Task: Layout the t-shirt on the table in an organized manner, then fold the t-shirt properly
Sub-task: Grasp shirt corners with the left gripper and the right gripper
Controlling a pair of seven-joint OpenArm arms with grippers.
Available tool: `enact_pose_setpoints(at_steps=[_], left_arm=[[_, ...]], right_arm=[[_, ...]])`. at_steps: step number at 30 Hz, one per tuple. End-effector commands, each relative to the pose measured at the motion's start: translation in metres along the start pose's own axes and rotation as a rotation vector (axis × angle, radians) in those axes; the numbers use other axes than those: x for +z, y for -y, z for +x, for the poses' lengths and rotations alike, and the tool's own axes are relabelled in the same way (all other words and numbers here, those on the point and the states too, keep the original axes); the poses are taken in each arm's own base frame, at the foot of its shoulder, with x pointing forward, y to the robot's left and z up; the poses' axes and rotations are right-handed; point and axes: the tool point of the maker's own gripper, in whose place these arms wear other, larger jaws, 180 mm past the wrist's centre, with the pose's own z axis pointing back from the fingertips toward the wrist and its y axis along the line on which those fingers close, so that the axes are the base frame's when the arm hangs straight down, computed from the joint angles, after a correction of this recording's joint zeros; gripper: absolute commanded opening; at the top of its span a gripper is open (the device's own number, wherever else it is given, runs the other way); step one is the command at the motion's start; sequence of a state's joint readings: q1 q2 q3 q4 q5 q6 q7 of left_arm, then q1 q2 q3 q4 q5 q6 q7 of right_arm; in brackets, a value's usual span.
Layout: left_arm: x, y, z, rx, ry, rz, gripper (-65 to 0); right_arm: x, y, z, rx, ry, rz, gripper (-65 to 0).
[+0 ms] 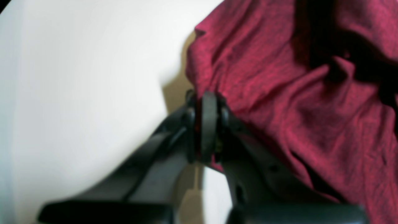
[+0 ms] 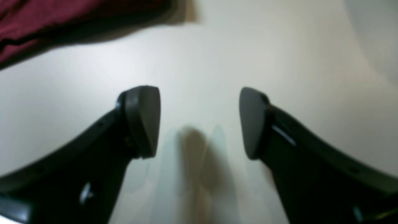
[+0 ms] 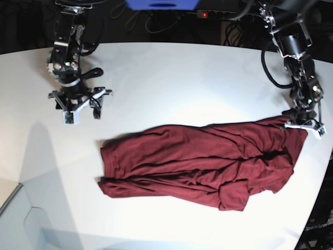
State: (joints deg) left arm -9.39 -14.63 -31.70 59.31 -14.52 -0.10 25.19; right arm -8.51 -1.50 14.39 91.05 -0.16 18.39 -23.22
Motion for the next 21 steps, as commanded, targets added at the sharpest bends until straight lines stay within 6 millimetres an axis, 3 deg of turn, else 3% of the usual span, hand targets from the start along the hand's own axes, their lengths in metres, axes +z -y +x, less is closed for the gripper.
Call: enact_pose_setpoints(at_steps=[1,4,7,11,18,21], left_arm=[[0.002,-0.007,0.031,-0.019,0.071,0.010,-65.0],[0.004,-0.018,0.028,-0.028,0.064,0.027,-65.0],[0.005,-0.031,0.040,-0.044,0.081,0.046,-65.0],[0.008,-0.042,0.031,-0.060,0.065,0.062,-65.0],[0.008,-0.043,0.033,-0.062,0.068,0.065,-65.0],[0.008,-0.043,0.033,-0.062,0.068,0.065,-65.0]], right_arm=[[-0.002,0.000,0.025,0.004,0.074,0.005,-24.5],[-0.009,-0.001,0.037,0.002,0.091,0.009,-24.3],[-0.021,-0.002,0.048,-0.008,0.104,0.016,-21.4],[-0.039,-0.008,0.057,-0.023,0.102,0.037,-19.4],[-0.049,-0.068,0.064,0.059,0.104,0.178,-19.4],[-0.050,-0.085,0.069,0.084,0.113,0.215,-19.5]])
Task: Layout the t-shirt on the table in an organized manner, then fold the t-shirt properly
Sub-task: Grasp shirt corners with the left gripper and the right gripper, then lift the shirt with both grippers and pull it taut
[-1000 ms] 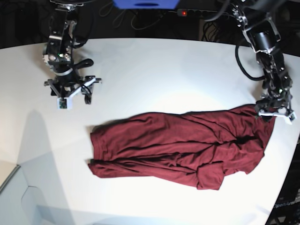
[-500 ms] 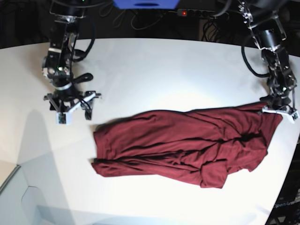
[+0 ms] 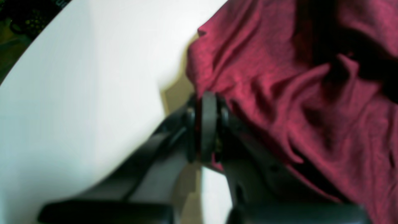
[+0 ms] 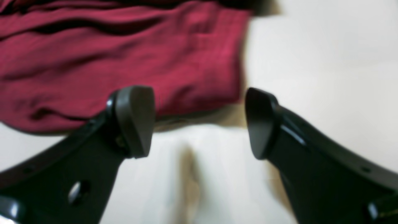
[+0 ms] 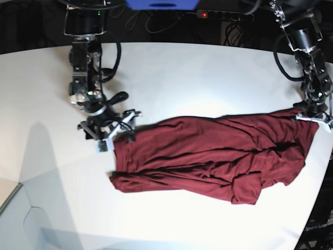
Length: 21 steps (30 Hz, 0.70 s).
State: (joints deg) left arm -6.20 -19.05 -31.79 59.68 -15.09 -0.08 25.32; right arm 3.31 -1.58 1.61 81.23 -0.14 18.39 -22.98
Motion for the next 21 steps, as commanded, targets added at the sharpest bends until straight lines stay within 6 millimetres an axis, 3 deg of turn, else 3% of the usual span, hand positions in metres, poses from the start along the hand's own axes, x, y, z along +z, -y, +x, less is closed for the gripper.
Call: enact_pose_setpoints(at_steps=[1,11,16,18,21], left_arm=[[0.001,-0.003,0.026,-0.004,0.066,0.005,-65.0],[0.001,-0.004,0.025,-0.008,0.065,0.010,-65.0],[0.000,-0.005,0.024,-0.007,0.062,0.011,-65.0],[0.000,-0.005,0.024,-0.009,0.062,0.012,-65.0],[0.000,-0.005,0.024,-0.009,0.062,0.012,-65.0]], right_arm=[[-0.002,0.003,0.027,0.010,0.071,0.001,-19.5],[-0.017,0.018,0.021,0.017,0.029,-0.010,-19.8],[-0.021,0.015,0.005,0.007,-0.011,-0.001,-20.7],[-0.025,0.016,0.005,0.007,-0.018,0.002,-25.8],[-0.032,0.019,0.000,-0.006,-0.044,0.002,-40.5]])
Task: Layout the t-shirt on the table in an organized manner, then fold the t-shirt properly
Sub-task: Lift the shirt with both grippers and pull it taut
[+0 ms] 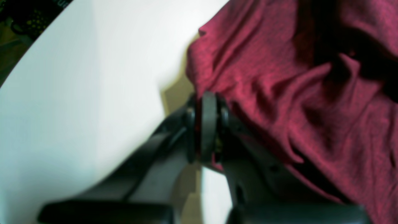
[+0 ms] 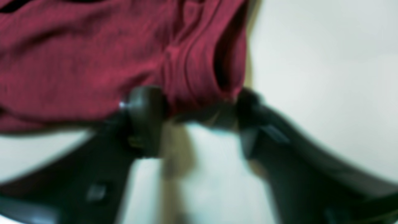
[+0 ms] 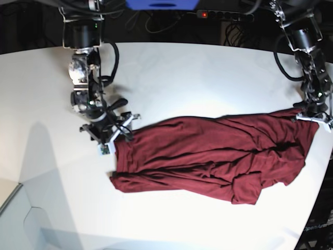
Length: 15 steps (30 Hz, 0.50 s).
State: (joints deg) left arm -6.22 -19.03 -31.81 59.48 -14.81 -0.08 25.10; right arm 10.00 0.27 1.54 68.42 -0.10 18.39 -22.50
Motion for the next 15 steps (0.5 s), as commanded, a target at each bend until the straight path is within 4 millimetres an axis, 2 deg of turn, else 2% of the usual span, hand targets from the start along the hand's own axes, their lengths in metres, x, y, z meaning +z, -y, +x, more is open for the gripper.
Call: enact_pose_setpoints(at_steps=[1,5,6,8,10,15], left_arm=[[0.001,-0.005,0.025,-0.006,0.062,0.010,-65.0],[0.001,-0.006,0.027,-0.009,0.064,0.012,-65.0],[0.001,-0.006,0.027,-0.009,0.064,0.012,-65.0],[0.002,-0.007,0.029,-0.012,0.070,0.012,-65.0],[0.004,-0.018,0.026,0.001,0.068,0.029,-65.0],[0.016,-0.033,0.049,0.031,0.133,0.054,-65.0]], right_arm=[[-0.002,0.003,0.024,0.005,0.058,0.000,-46.0],[-0.002,0.004,0.031,0.008,0.070,-0.001,-63.5],[-0.002,0.004,0.034,0.010,0.077,-0.002,-65.0],[0.008,0.013,0.047,0.037,0.115,-0.024,-65.0],[0.020,0.014,0.046,0.051,0.134,-0.032,-65.0],[0.059,0.006,0.060,0.095,0.227,-0.049,-65.0]])
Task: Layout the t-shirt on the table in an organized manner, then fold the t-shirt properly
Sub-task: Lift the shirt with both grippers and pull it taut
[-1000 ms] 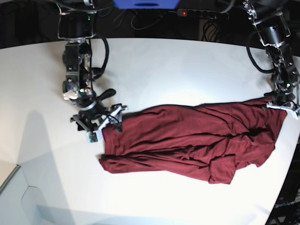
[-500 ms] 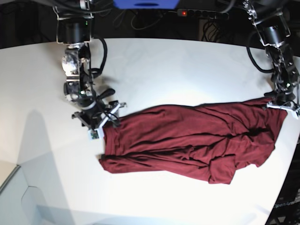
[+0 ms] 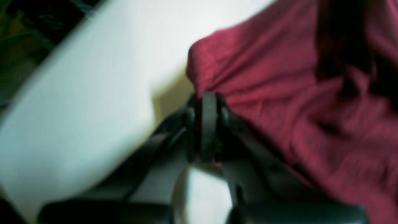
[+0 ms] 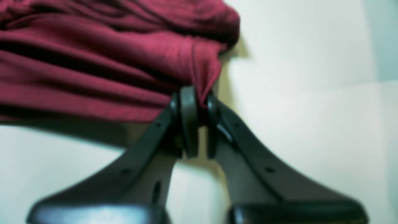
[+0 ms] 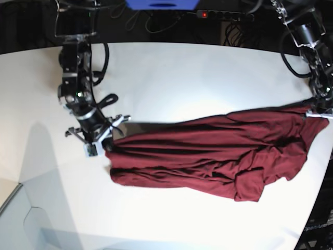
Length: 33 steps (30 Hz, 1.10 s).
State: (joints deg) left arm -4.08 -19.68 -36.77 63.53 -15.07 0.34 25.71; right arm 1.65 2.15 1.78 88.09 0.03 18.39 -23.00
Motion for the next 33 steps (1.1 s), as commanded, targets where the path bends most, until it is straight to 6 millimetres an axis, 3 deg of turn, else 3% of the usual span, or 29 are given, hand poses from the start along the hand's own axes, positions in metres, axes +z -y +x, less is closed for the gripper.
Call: enact_pose_setpoints(at_steps=[1,6,11,18,25,28,33], left_arm=[[0.005,-0.004,0.029,-0.016,0.082,0.000,-65.0],[0.024,-0.006,0.044,-0.064,0.145,-0.010,-65.0],[0.038,-0.011,0.044,-0.110,0.168,-0.011,-65.0],[0.047,-0.039,0.056,-0.067,0.203,0.047,-65.0],[0.049,-0.039,0.055,-0.074,0.202,0.046,-65.0],[0.049,-0.039,0.053,-0.072,0.197,0.046,-65.0],[0.048,-0.036,0.048,-0.065,0.190,0.042,-65.0]], right_arm=[[0.007,0.000,0.021,0.012,0.070,0.000,-65.0],[0.037,-0.007,0.024,0.033,0.101,-0.005,-65.0],[0.065,-0.006,0.020,0.067,0.106,-0.019,-65.0],[0.091,0.033,0.027,0.068,0.131,-0.137,-65.0],[0.081,0.043,0.057,0.069,0.200,-0.160,-65.0],[0.066,0.034,0.071,0.039,0.231,-0.137,-65.0],[0.038,0.032,0.072,-0.012,0.187,-0.119,-65.0]])
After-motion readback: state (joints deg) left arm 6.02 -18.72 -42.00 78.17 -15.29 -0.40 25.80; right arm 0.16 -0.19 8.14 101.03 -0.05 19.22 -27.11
